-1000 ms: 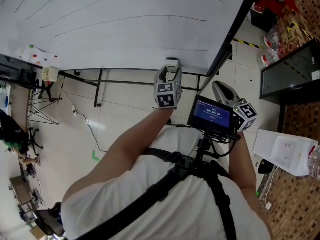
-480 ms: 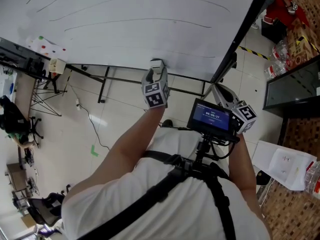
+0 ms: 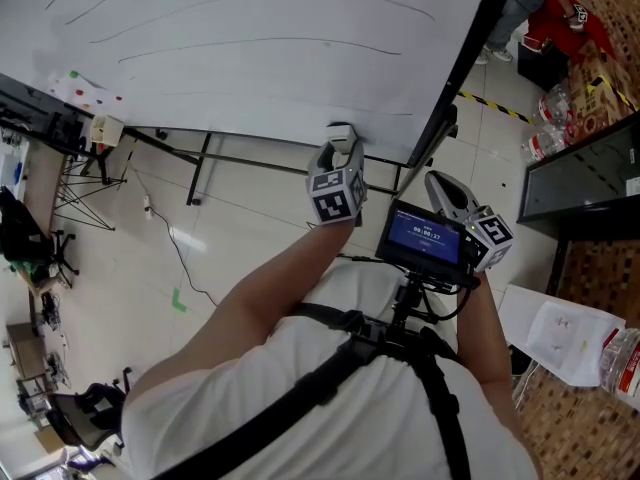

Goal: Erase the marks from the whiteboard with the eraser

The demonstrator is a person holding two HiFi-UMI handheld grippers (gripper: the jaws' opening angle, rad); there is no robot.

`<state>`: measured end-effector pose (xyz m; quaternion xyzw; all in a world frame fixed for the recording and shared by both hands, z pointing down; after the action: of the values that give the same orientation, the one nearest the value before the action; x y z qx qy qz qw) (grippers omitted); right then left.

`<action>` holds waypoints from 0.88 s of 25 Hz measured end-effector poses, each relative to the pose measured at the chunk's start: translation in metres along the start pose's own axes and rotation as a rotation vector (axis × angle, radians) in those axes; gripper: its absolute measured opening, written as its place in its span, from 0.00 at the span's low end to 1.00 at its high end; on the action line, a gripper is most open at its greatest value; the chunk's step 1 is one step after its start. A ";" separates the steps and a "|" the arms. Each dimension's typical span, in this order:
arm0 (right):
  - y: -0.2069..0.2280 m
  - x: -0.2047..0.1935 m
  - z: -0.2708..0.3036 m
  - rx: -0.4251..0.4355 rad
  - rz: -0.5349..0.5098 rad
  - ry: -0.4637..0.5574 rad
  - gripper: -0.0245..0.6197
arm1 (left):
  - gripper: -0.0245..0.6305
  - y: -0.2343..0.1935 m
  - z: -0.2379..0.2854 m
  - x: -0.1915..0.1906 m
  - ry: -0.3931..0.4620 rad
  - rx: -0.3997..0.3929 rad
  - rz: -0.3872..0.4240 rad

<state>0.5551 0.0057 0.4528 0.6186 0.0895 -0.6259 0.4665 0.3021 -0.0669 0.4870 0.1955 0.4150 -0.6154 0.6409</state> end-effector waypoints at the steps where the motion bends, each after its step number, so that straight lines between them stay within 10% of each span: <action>1: 0.004 -0.001 -0.003 0.001 -0.002 -0.004 0.06 | 0.44 0.007 0.001 -0.001 0.001 -0.006 0.004; 22: 0.040 0.008 -0.033 0.015 0.010 0.009 0.06 | 0.45 0.108 0.015 -0.013 -0.064 -0.340 0.425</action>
<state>0.6075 0.0025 0.4574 0.6254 0.0836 -0.6213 0.4646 0.4103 -0.0521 0.4781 0.1482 0.4417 -0.3942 0.7922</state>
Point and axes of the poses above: the fingertips, and each gripper's own axes: z forward along the fingers, y to its right, x out of its top, the point moved 10 cm from there along -z, backward along the fingers, and after that the axes turned 10 degrees about -y, right-handed, at the moved point
